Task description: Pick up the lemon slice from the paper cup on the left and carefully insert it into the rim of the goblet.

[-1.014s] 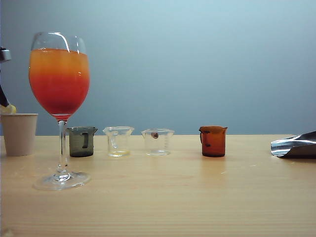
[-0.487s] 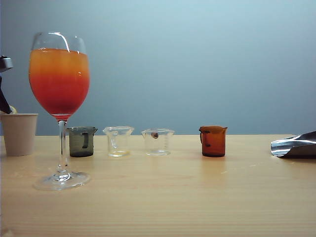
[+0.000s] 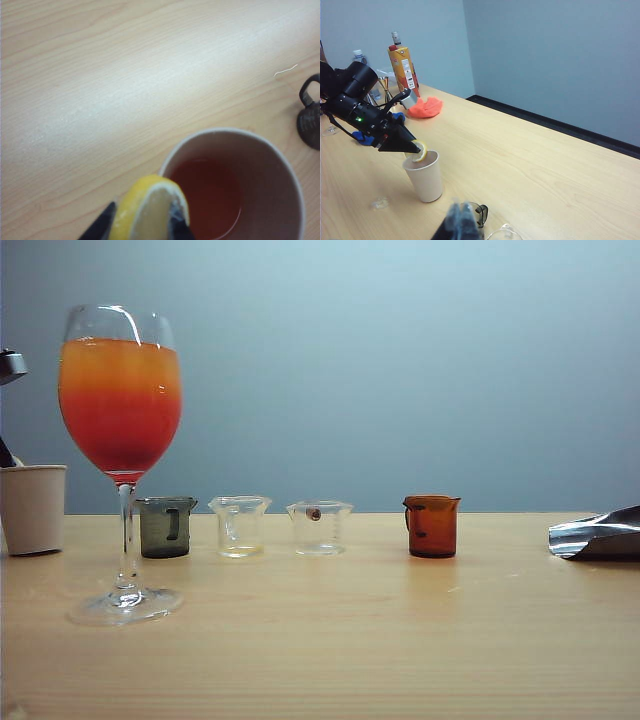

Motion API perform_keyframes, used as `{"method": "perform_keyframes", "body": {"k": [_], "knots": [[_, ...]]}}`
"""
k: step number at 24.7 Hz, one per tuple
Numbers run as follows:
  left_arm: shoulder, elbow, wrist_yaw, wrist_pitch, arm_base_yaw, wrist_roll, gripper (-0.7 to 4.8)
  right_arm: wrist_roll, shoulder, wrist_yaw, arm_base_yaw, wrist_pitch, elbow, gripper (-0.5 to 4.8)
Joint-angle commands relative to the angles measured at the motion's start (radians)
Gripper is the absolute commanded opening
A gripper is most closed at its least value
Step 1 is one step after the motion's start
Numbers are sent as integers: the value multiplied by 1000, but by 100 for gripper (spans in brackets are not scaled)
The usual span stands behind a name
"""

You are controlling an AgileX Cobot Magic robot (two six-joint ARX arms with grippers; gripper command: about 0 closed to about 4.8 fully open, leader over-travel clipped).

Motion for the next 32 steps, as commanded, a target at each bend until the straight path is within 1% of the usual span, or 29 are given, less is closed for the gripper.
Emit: {"method": "perform_keyframes", "body": {"k": [1, 4, 5, 7, 11, 13, 21, 27, 32], "knots": [[-5, 2, 8, -10, -1, -5, 111, -2, -4, 3, 0, 24, 3, -5], [-5, 2, 44, -15, -1, -8, 110, -2, -4, 3, 0, 24, 3, -5], [-6, 2, 71, -14, -1, -27, 79, -3, -4, 3, 0, 26, 3, -5], [-6, 4, 95, -14, -1, -53, 45, -3, -4, 3, 0, 28, 3, -5], [-8, 5, 148, -14, -1, -89, 41, -3, -4, 3, 0, 32, 3, -5], [-11, 5, 164, -16, -1, -95, -8, -3, -4, 2, 0, 30, 3, -5], [-20, 9, 192, -33, -1, -99, -6, -5, -4, 2, 0, 31, 3, -5], [-26, 10, 248, -28, -2, -160, -6, -5, -4, -2, 0, 31, 3, -5], [-80, 10, 250, -29, -6, -161, -6, -5, -4, -9, 0, 23, 3, -5]]}}
